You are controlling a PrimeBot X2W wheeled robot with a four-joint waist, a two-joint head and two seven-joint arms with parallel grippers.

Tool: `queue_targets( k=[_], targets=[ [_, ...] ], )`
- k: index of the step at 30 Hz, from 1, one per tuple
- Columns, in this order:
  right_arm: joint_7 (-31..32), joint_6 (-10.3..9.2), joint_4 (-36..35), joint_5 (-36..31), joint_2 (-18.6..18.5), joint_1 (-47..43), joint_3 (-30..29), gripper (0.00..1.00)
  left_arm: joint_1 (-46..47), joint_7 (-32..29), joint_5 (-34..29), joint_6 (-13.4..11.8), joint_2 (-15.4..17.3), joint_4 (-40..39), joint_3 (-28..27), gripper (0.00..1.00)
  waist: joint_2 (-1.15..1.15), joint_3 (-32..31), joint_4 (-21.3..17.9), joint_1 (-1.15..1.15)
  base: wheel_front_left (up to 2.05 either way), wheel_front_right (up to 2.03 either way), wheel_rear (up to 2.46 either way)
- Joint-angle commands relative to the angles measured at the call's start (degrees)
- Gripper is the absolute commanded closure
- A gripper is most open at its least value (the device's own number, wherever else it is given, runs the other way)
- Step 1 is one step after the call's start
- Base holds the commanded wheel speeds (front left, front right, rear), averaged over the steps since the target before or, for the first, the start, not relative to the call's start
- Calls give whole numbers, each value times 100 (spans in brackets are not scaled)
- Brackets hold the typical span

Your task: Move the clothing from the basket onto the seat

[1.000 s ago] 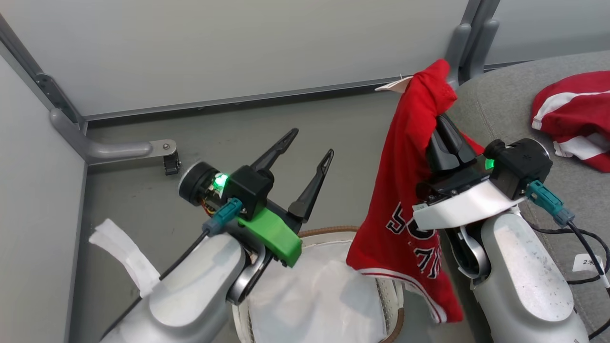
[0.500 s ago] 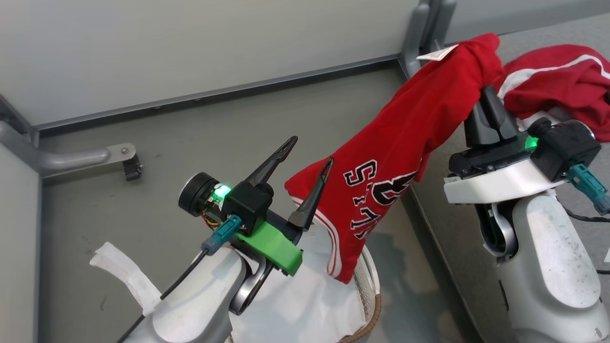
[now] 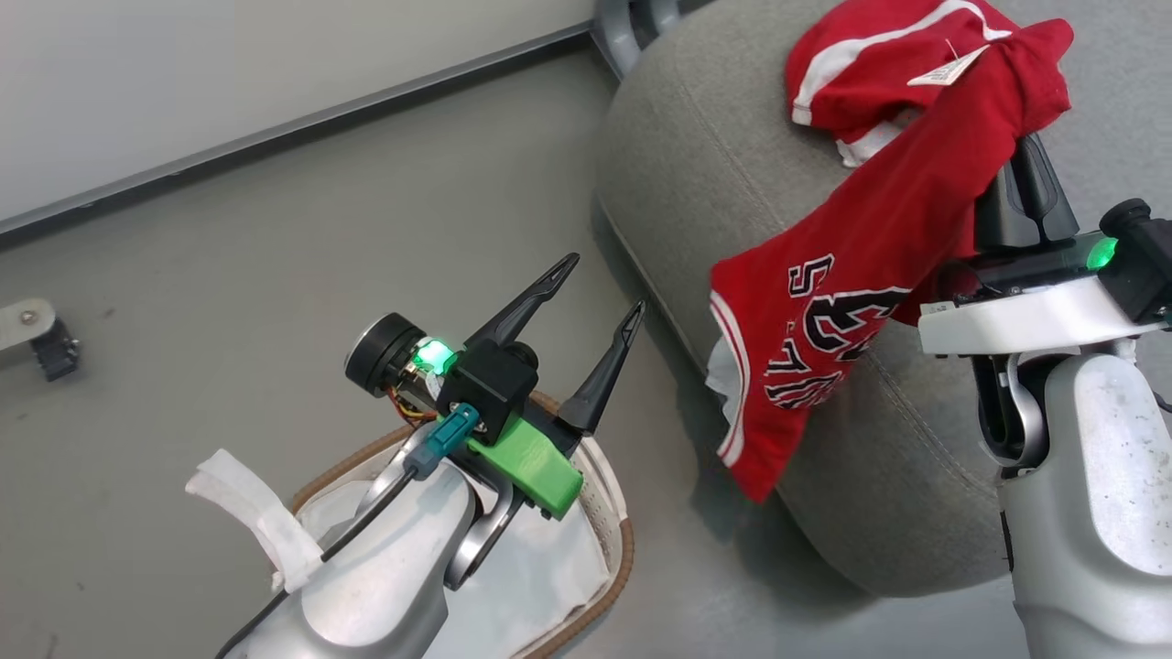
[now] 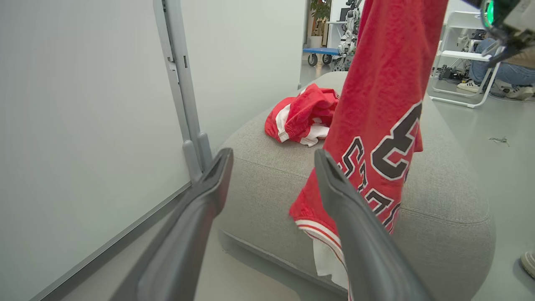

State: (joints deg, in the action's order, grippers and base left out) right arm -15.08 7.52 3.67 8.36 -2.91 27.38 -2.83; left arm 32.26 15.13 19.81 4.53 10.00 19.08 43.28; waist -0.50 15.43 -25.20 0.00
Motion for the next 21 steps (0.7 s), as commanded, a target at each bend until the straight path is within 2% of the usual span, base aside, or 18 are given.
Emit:
queue_targets(
  k=[1,9,12,15,17,21],
  targets=[
    [-14,-6,57,-35,0,-64,-29,100,92,1,-80,29,5,31,-19,0,50,390,-444,0,0,0,0],
    [-14,-6,165,-49,-4,403,-251,100,141,2,-221,91,-36,65,-48,0,50,624,-345,0,0,0,0],
    [-14,-6,213,312,-8,863,-478,100,166,2,-291,113,-39,97,-27,0,50,733,-193,0,0,0,0],
    [-14,-5,285,336,-37,1465,-691,100,187,2,-338,135,-59,108,-47,0,50,834,-18,0,0,0,0],
    [-14,-6,407,373,-138,1891,-871,100,198,2,-363,148,-77,94,-58,0,50,896,107,0,0,0,0],
    [-13,-6,787,106,-650,2831,-1104,100,236,2,-437,142,-126,63,-97,0,50,1000,407,0,0,0,0]
  ],
)
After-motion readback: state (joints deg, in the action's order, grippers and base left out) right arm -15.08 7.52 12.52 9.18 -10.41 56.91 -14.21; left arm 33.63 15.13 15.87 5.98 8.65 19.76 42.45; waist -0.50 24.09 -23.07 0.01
